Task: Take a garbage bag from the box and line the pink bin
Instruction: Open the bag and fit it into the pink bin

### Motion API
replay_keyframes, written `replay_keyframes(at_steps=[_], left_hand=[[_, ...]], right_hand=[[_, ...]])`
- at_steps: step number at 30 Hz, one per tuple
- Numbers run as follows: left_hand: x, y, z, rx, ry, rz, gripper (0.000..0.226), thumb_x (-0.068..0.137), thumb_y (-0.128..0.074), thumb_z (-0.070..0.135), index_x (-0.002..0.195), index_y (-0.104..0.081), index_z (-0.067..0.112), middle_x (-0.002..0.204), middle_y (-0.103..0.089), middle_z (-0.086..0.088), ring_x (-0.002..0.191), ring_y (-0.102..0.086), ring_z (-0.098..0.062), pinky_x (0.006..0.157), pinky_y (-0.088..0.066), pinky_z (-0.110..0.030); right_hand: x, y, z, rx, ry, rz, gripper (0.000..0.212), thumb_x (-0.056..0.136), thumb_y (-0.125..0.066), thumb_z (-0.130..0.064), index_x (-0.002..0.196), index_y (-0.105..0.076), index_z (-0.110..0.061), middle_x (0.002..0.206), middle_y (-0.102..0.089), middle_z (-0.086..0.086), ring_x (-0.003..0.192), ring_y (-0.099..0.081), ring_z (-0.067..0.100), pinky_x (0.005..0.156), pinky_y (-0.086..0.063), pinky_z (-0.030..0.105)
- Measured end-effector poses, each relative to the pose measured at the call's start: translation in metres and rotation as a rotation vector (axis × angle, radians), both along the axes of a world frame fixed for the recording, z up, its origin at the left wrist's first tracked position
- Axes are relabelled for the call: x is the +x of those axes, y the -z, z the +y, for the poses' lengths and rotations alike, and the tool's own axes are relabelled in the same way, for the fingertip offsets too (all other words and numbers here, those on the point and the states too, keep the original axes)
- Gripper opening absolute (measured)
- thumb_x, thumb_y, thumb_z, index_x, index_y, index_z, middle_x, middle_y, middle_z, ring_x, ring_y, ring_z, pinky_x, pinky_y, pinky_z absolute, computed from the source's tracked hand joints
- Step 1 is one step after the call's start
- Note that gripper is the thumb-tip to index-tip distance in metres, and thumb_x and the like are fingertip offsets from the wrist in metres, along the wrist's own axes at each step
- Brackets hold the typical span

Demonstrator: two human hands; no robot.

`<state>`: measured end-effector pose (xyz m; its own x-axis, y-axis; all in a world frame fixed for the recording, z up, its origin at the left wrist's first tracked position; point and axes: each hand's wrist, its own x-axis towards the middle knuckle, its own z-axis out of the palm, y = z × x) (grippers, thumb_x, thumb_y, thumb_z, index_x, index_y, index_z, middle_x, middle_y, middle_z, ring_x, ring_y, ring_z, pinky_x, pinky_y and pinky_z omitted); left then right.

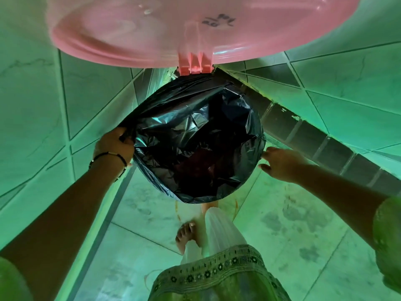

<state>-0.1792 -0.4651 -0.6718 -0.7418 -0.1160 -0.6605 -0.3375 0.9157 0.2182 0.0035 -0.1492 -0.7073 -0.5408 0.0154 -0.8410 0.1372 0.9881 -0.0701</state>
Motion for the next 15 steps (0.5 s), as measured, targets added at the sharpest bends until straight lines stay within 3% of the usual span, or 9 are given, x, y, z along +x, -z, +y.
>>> replay_keyframes(at_steps=[2,6,9,12,15], left_hand=[[0.010,-0.003,0.002,-0.015,-0.053,0.007,0.041,0.088,-0.050,0.019,0.127,-0.054,0.010,0.125,-0.058,-0.025,0.112,-0.056,-0.044,0.098,-0.046,-0.049],[0.043,-0.015,-0.003,-0.059,0.077,0.095,0.047,0.089,-0.051,0.012,0.136,-0.045,0.013,0.125,-0.056,-0.029,0.115,-0.051,-0.047,0.099,-0.041,-0.049],[0.066,-0.017,-0.005,-0.099,0.091,0.013,0.056,0.087,-0.052,0.010,0.140,-0.037,0.018,0.124,-0.056,-0.028,0.113,-0.052,-0.047,0.096,-0.043,-0.051],[0.077,-0.004,-0.009,-0.132,0.073,-0.097,0.045,0.089,-0.050,0.014,0.132,-0.042,0.010,0.121,-0.057,-0.030,0.111,-0.053,-0.048,0.093,-0.043,-0.052],[0.071,0.013,-0.010,-0.020,-0.131,-0.208,0.043,0.086,-0.053,0.001,0.128,-0.046,-0.001,0.123,-0.056,-0.030,0.111,-0.055,-0.045,0.094,-0.047,-0.049]], right_hand=[[0.012,0.002,-0.011,-0.040,0.052,-0.040,0.051,0.095,-0.038,-0.042,0.144,-0.027,-0.030,0.126,-0.052,0.007,0.111,-0.057,0.028,0.081,-0.052,0.039],[0.027,0.006,-0.031,-0.052,0.121,-0.066,0.054,0.096,-0.040,-0.038,0.145,-0.021,-0.029,0.125,-0.052,0.009,0.110,-0.057,0.030,0.084,-0.053,0.042],[0.030,0.007,-0.038,-0.033,0.144,-0.077,0.054,0.096,-0.039,-0.035,0.146,-0.019,-0.031,0.125,-0.051,0.009,0.110,-0.057,0.030,0.082,-0.052,0.039],[0.030,0.009,-0.039,0.010,0.126,-0.110,0.054,0.096,-0.037,-0.034,0.146,-0.015,-0.034,0.128,-0.049,0.008,0.112,-0.056,0.029,0.080,-0.050,0.037],[0.027,0.016,-0.037,0.072,0.106,-0.135,0.056,0.095,-0.036,-0.026,0.145,-0.014,-0.038,0.128,-0.052,0.008,0.110,-0.057,0.028,0.076,-0.048,0.035]])
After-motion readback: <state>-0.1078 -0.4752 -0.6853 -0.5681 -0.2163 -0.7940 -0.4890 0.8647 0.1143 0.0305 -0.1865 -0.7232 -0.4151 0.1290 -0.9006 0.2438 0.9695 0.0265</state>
